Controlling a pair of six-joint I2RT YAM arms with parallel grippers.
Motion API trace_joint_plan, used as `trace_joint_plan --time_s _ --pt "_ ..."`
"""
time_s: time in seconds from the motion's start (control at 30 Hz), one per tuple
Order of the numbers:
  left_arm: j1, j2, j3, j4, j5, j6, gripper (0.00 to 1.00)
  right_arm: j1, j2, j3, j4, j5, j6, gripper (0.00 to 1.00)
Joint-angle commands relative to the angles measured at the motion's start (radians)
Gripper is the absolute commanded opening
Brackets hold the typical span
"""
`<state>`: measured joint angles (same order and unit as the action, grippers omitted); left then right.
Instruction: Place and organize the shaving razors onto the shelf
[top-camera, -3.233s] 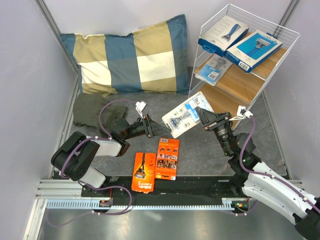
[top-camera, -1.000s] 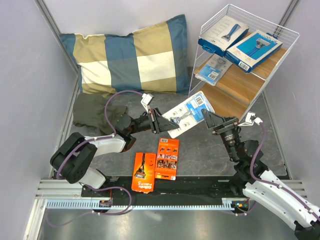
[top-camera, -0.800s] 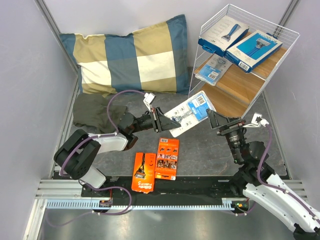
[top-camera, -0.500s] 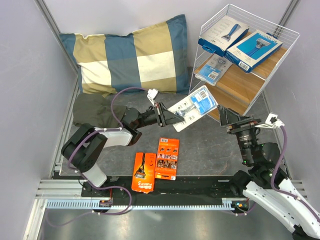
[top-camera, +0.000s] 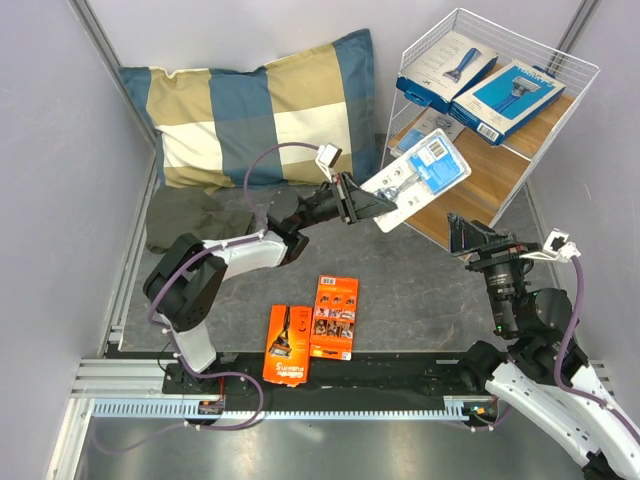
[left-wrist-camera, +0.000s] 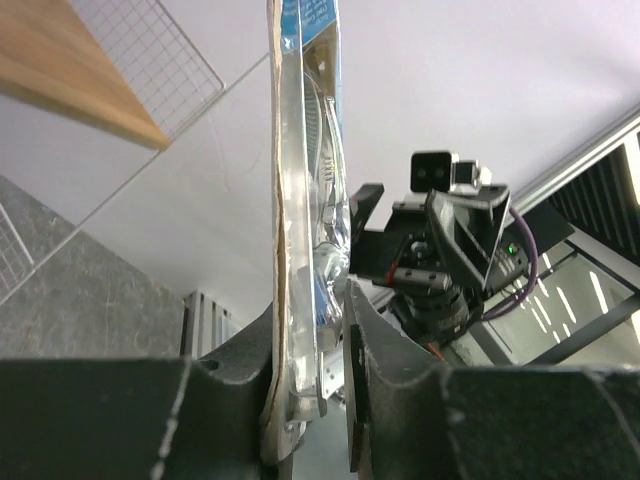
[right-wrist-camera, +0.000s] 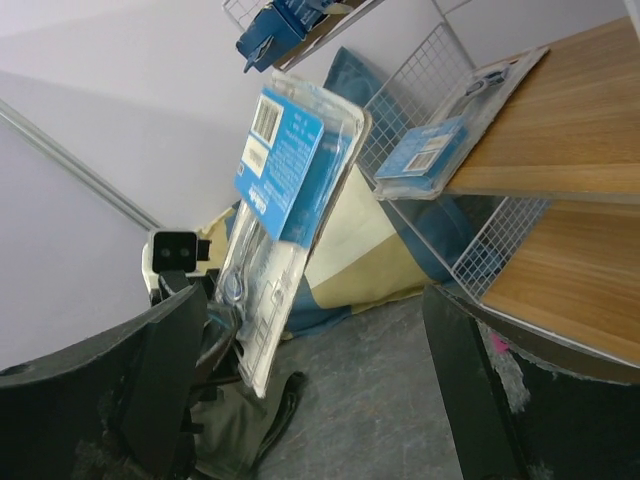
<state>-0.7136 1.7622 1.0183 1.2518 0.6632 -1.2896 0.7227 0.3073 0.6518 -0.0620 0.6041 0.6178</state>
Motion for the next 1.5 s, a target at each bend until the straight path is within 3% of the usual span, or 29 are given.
trace_joint_plan --time_s 0.0,0.3,0.6,1.47 --pt "-0.026 0.045 0.123 -0.145 -0.077 0.021 0.02 0.000 -0.028 0.040 -0.030 0.037 -0.035 0.96" --pt "-0.052 0.092 0.154 -0.206 -0.129 0.004 0.02 -0.002 -0.080 0.055 -0.073 0.074 -0.061 0.96" --pt "-0.096 0.180 0.308 -0.347 -0.152 0.019 0.02 0.000 -0.099 0.072 -0.104 0.094 -0.076 0.96" --pt "-0.199 0.325 0.618 -0.630 -0.444 0.018 0.09 0.001 -0.073 0.190 -0.208 0.016 -0.110 0.95"
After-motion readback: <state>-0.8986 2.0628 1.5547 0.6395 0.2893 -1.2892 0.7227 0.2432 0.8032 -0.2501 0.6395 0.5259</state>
